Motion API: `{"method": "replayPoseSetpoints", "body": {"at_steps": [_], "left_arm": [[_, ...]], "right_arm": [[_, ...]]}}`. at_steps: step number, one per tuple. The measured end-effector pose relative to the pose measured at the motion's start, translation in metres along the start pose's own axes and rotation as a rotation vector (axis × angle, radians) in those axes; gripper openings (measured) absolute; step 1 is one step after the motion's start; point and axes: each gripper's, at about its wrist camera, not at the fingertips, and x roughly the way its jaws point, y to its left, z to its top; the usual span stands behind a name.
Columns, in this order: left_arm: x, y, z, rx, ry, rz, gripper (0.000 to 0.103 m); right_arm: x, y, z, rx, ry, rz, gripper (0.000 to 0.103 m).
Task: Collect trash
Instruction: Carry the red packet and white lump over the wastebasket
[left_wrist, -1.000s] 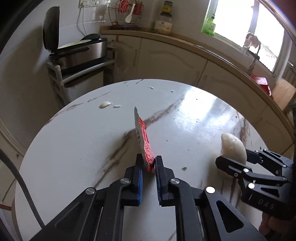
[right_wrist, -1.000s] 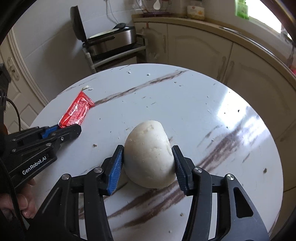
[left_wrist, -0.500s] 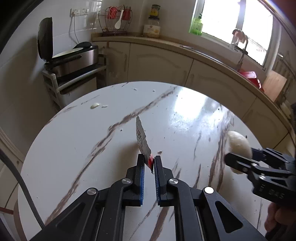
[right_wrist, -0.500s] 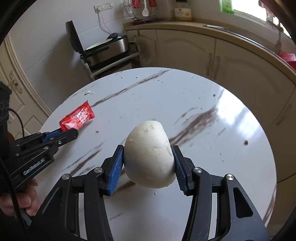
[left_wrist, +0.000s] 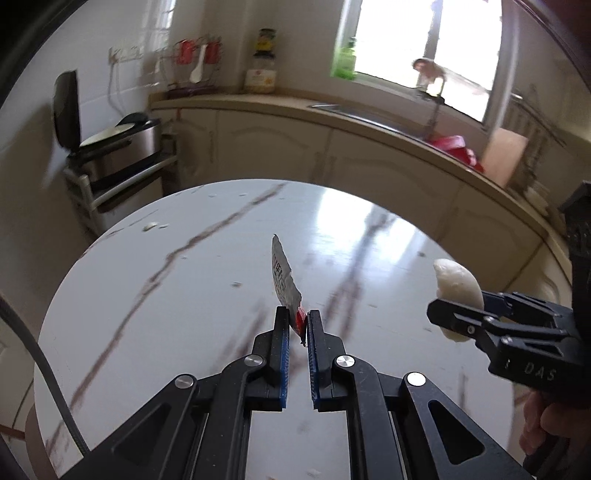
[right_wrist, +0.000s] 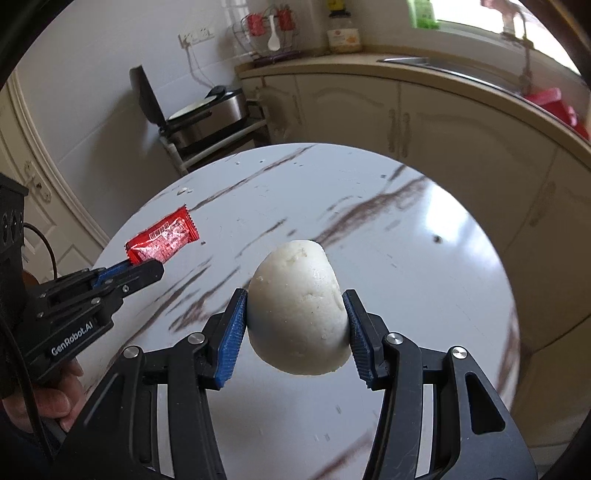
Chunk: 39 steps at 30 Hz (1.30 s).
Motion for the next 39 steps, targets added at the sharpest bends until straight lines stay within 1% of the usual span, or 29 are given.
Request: {"method": "replayPoseSetpoints", "body": {"at_steps": [5,11,18,20,23,26,29,33,39], "left_arm": [[-0.031,-0.038,-0.019,0.055,-0.011,-0.054,0.005],[-0.068,-0.092,-0.039,0.130,-0.029,-0.148,0.005],[-0.092,-0.166,-0.061,0.240,-0.018,-0.266,0.005],[-0.091,-0.185,-0.063,0.265,-0.011,-0.290,0.005],[-0.094,-0.211,-0.076,0.302,0.009,-0.332,0.005],[-0.090,-0.232,-0.089,0.334,0.041,-0.365,0.005],[-0.069,-0.246,-0.094,0.363,0.099,-0.390,0.005],[-0.042,-0.268,-0.114,0.399,0.184,-0.401,0.005],[0.001,-0.296,-0.134,0.451,0.296,-0.395,0.005]], "right_arm": [[-0.041,-0.021,-0.020,0.038,-0.042,-0.013,0.049],[-0.090,-0.047,-0.045,0.081,-0.084,-0.052,0.049],[-0.155,-0.096,-0.088,0.169,-0.129,-0.152,0.049],[-0.167,-0.111,-0.100,0.194,-0.131,-0.182,0.049],[-0.182,-0.133,-0.122,0.236,-0.126,-0.225,0.049],[-0.190,-0.154,-0.143,0.274,-0.110,-0.258,0.049],[-0.186,-0.177,-0.165,0.325,-0.080,-0.280,0.049],[-0.169,-0.211,-0.200,0.397,-0.015,-0.292,0.049],[-0.131,-0.246,-0.236,0.476,0.071,-0.270,0.049]]}}
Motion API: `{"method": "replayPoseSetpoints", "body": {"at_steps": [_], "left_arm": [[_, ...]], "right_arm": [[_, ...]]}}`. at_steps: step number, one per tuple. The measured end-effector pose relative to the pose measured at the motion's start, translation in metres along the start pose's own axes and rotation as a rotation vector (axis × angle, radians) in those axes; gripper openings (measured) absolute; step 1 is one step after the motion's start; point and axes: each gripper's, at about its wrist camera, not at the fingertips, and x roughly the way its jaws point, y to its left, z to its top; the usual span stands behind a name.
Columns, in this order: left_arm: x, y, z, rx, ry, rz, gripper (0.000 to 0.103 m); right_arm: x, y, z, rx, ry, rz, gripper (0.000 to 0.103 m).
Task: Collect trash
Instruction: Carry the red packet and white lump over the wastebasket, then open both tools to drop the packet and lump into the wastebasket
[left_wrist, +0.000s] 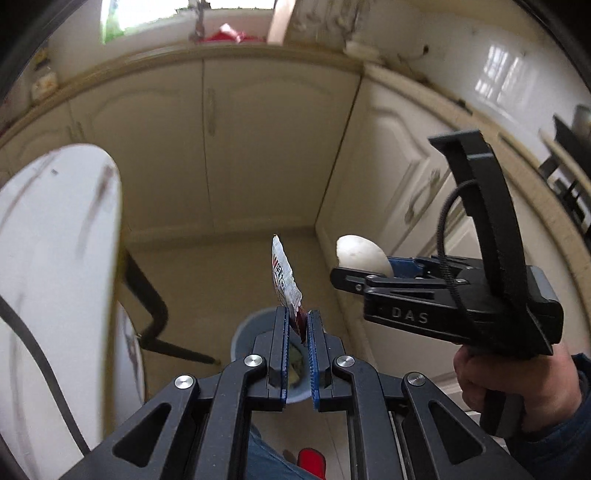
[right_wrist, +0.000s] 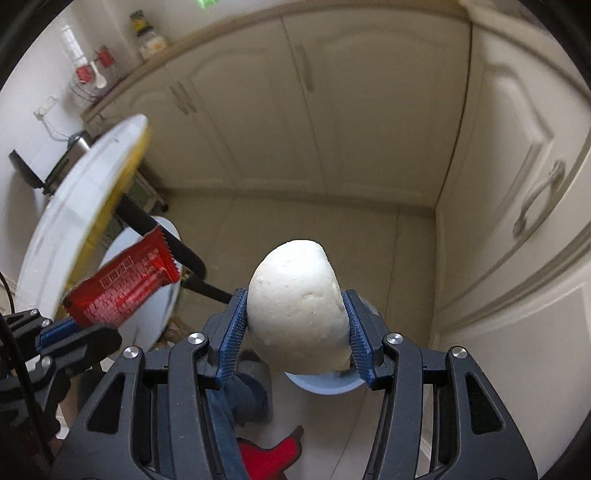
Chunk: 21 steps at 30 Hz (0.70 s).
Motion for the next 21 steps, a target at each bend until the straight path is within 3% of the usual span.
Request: {"method": "replayPoseSetpoints", "body": {"at_steps": [12,15,16,17,19,21], "left_arm": [[0.116,0.006,0.025,0.011,0.259,0.010,0.008],[0.130,0.006,0.033,0.004,0.283,0.023,0.019],[0.137,0.004,0.039,0.004,0.286,0.032,0.025],[0.138,0.004,0.042,0.003,0.286,0.035,0.036],[0.141,0.000,0.044,0.002,0.280,0.044,0.042],[0.135,0.001,0.043,0.005,0.277,0.060,0.046]], "right_arm": [[0.101,-0.055,-0.020,0.120,0.220,0.010,0.050],[0.116,-0.064,-0.026,0.155,0.255,0.020,0.052],[0.120,-0.067,-0.028,0.164,0.262,0.021,0.058],[0.123,-0.071,-0.030,0.172,0.266,0.022,0.074],[0.128,-0.077,-0.034,0.195,0.269,0.024,0.088],[0.133,-0.082,-0.033,0.219,0.271,0.025,0.090]]}}
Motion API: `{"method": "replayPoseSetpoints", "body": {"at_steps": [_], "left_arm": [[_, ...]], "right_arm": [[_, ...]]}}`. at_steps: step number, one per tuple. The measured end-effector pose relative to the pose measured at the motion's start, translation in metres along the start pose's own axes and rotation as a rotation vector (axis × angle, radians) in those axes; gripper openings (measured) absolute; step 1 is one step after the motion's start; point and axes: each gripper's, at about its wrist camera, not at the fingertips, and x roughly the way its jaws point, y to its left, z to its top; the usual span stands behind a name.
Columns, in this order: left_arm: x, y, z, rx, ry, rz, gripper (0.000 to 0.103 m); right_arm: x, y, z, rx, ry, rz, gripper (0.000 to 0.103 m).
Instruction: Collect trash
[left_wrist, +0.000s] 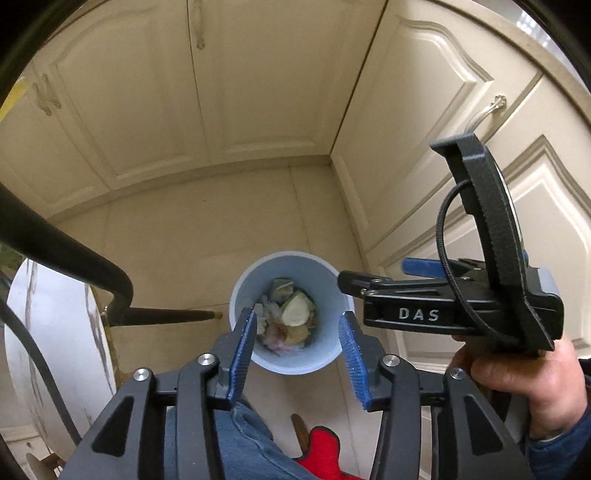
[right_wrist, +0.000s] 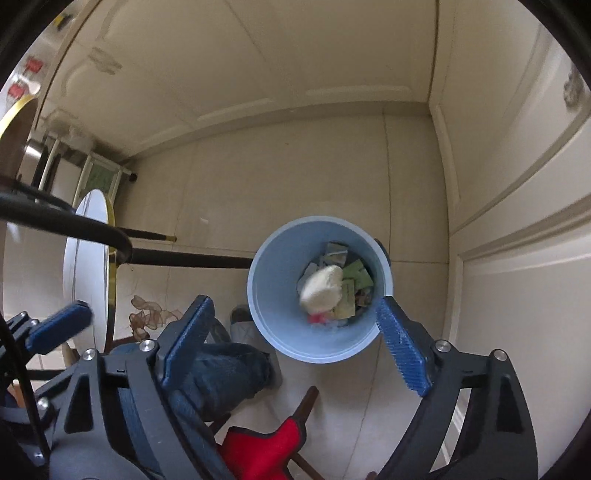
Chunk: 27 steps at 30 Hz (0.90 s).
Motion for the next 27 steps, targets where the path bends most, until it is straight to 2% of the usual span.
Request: {"method": "replayPoseSetpoints", "body": {"at_steps": [2,6,12,17,19,21,27], "left_arm": [[-0.009,0.004,-0.007,0.007,-0.014,0.017,0.055],[-0.021,-0.005,-0.013,0.031,-0.064,0.084,0.076],[-0.059,-0.025,-0.035,0.068,-0.155,0.155,0.078],[-0.121,-0.039,-0.056,0.064,-0.297,0.176,0.083],[-0.150,-0.039,-0.065,0.056,-0.363,0.186,0.086],[-0.179,-0.037,-0.076,0.041,-0.432,0.209,0.093],[-0.261,-0.013,-0.120,-0.085,-0.618,0.324,0.102]], "right_arm": [[0.000,-0.005,-0.002,0.029,-0.009,-0.007,0.103],[-0.005,-0.013,-0.003,0.070,-0.024,-0.014,0.103],[-0.029,-0.004,-0.010,0.076,-0.079,-0.023,0.103],[-0.075,0.014,-0.014,0.071,-0.183,-0.020,0.103],[-0.100,0.029,-0.015,0.050,-0.239,-0.016,0.103],[-0.128,0.047,-0.015,0.021,-0.300,-0.007,0.103],[-0.202,0.124,-0.023,-0.115,-0.464,0.050,0.103]]}}
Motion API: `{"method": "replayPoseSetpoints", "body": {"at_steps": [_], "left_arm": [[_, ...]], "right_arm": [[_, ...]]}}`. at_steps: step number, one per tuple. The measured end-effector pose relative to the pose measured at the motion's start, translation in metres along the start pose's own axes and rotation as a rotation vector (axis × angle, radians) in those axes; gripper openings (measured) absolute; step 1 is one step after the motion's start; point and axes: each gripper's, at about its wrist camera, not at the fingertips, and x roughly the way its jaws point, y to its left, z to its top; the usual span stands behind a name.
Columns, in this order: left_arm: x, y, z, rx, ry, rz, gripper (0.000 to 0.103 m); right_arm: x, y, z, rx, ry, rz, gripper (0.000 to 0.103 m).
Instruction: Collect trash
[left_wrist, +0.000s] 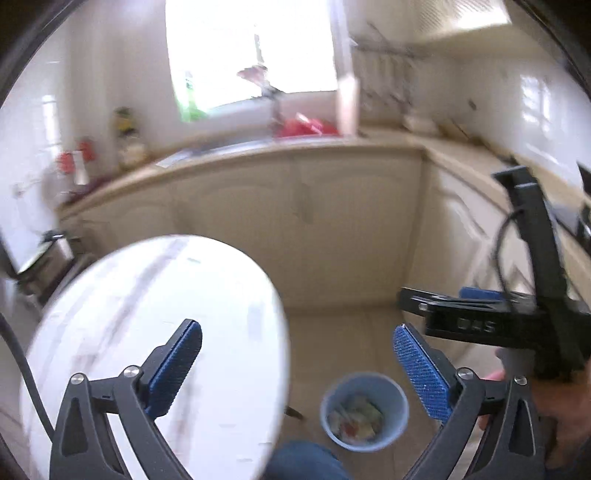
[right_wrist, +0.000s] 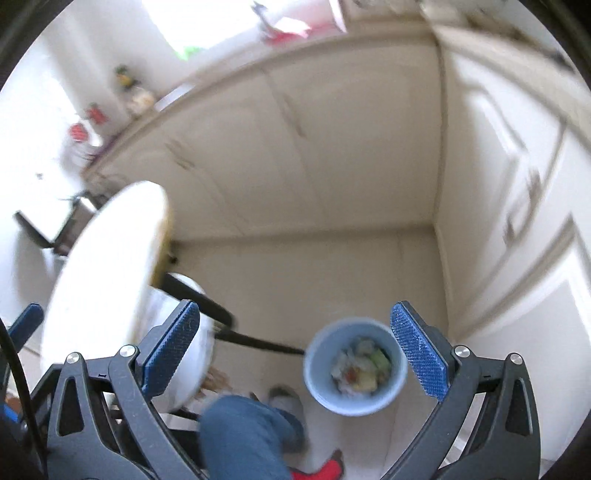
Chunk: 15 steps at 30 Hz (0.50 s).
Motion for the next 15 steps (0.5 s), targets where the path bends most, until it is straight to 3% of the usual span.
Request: {"method": "replayPoseSetpoints", "body": {"at_steps": [8,15], "left_arm": [[-0.083,0.082,-0.018,-0.185,-0.105,0.185,0.102],[-0.149,0.130,-0.058,-0.292,-0.136,0.368,0.102]], "right_arm": [[-0.058,0.127,0.015,-0.189,-0.137,0.134,0.103],[-0.081,0.232,-0.002,-0.336,-0.187,0.217,0.103]]}}
